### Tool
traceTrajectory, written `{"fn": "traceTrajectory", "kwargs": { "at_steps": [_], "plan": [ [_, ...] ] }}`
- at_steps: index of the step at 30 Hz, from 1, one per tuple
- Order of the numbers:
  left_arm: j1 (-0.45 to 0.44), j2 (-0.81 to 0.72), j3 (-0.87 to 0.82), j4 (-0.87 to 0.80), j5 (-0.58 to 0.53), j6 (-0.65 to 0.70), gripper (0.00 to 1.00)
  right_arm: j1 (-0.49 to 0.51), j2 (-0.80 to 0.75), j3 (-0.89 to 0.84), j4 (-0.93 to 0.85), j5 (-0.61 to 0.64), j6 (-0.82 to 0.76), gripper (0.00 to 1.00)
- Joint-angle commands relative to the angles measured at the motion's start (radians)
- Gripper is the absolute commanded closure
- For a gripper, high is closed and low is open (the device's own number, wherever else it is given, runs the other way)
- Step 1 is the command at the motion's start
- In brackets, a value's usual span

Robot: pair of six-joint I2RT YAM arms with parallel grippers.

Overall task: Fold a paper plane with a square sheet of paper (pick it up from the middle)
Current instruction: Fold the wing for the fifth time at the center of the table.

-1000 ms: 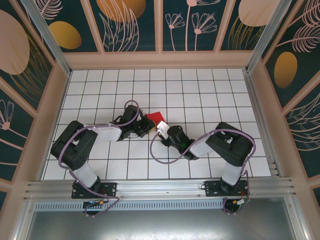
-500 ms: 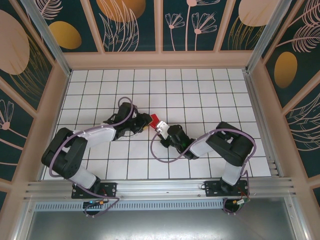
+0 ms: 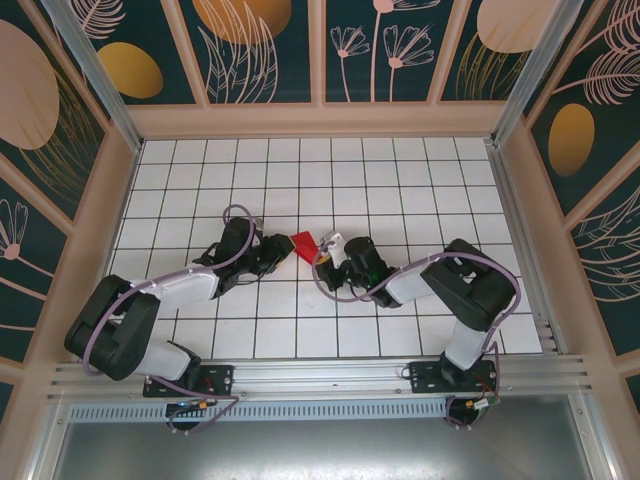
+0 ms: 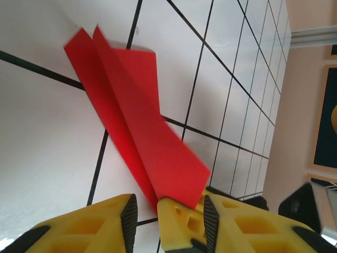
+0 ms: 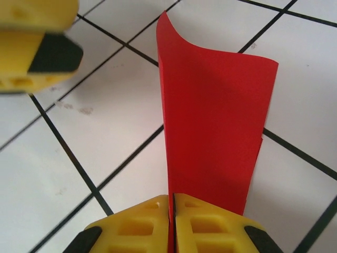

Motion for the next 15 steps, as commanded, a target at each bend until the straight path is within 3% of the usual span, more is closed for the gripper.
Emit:
{"fn": "traceTrajectory", "kwargs": {
  "at_steps": [1, 6, 15],
  "plan": [
    [0.002, -0.002, -0.027, 0.117, 0.04, 0.02, 0.61, -0.025, 0.031, 0.039, -0.007, -0.139, 0.115, 0.9],
    [0.001, 0.022, -0.057, 0.178, 0.056, 0.005, 0.62, -0.057, 0.068, 0.074, -0.032, -0.223, 0.193, 0.9],
    [-0.011, 0.1, -0.057, 0.266, 0.097, -0.012, 0.65, -0.06, 0.113, 0.114, -0.065, -0.26, 0.305, 0.91]
  ]
}}
